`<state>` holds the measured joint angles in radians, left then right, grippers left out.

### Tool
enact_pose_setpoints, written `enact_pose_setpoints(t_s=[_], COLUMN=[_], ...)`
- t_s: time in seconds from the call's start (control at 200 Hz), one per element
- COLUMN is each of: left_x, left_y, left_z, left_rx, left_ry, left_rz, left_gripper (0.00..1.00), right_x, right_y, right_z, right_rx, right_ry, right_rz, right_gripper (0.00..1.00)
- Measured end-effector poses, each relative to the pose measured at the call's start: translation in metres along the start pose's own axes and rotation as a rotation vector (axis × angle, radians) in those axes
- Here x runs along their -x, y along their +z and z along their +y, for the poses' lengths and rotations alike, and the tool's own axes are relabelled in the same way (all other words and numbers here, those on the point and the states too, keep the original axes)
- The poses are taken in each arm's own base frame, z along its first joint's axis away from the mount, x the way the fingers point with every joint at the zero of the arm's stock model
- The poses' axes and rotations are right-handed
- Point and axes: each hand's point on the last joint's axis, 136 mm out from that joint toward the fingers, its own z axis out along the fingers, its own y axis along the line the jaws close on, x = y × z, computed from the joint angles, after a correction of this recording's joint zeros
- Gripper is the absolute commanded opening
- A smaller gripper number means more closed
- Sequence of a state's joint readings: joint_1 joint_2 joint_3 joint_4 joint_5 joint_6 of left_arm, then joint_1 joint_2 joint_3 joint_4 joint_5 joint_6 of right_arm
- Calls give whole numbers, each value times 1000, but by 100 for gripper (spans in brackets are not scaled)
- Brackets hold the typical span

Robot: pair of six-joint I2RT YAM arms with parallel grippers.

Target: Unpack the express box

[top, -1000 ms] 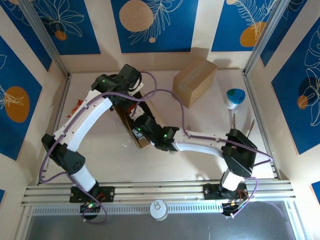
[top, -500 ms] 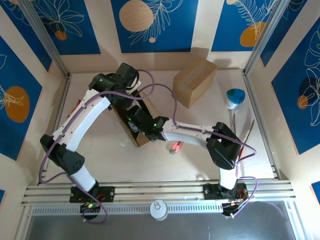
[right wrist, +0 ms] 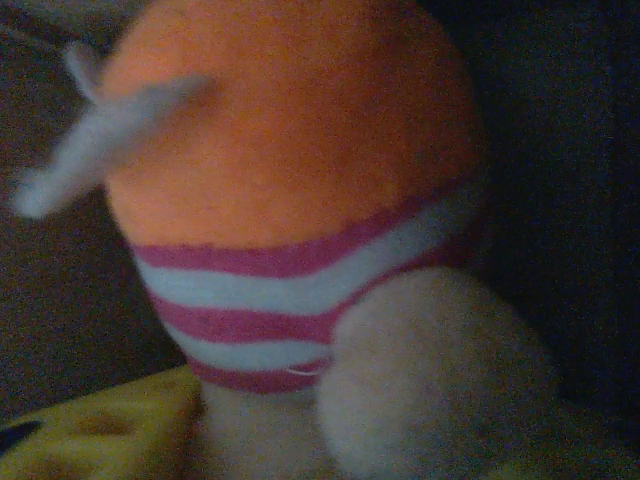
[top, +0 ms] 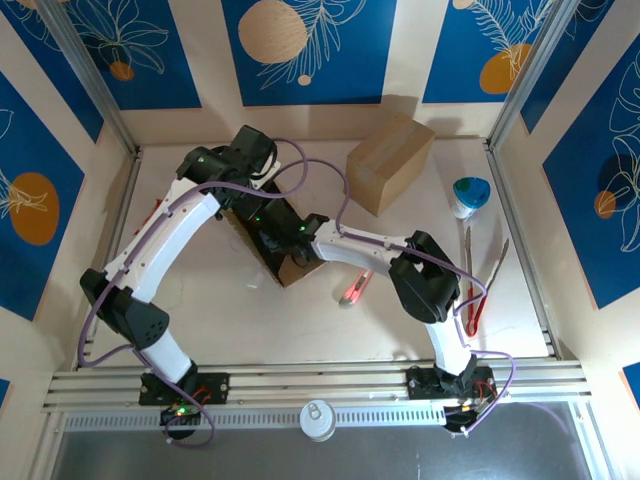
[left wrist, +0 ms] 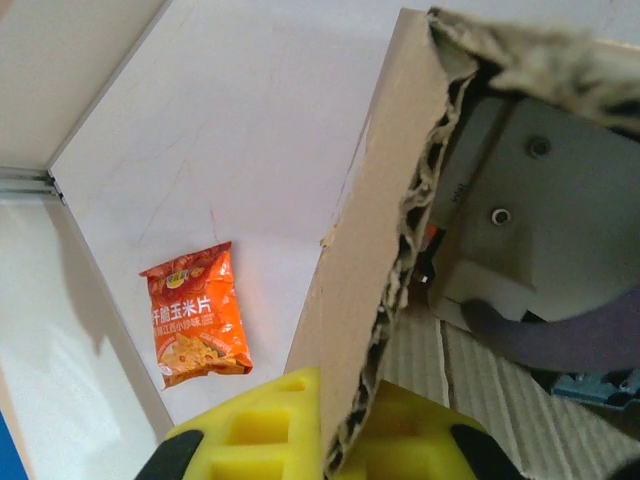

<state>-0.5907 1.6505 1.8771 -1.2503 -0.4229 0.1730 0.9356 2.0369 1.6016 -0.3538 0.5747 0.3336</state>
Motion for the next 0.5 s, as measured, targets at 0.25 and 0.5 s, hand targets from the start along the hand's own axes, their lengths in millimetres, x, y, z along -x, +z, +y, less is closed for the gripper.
enact_pose_setpoints(t_s=[0.25,0.5], left_x=[-1,-6], left_y=[-1,0], left_z=[0,-9], left_rx=[-2,-17], left_ry=[-6,13], left_rz=[2,10], left_gripper=[0,0], right_x=[-1,-5], right_y=[-1,-37], right_z=[5,13], right_rx=[50,69], right_ry=[18,-32], right_rz=[13,-42], right_gripper=[0,0])
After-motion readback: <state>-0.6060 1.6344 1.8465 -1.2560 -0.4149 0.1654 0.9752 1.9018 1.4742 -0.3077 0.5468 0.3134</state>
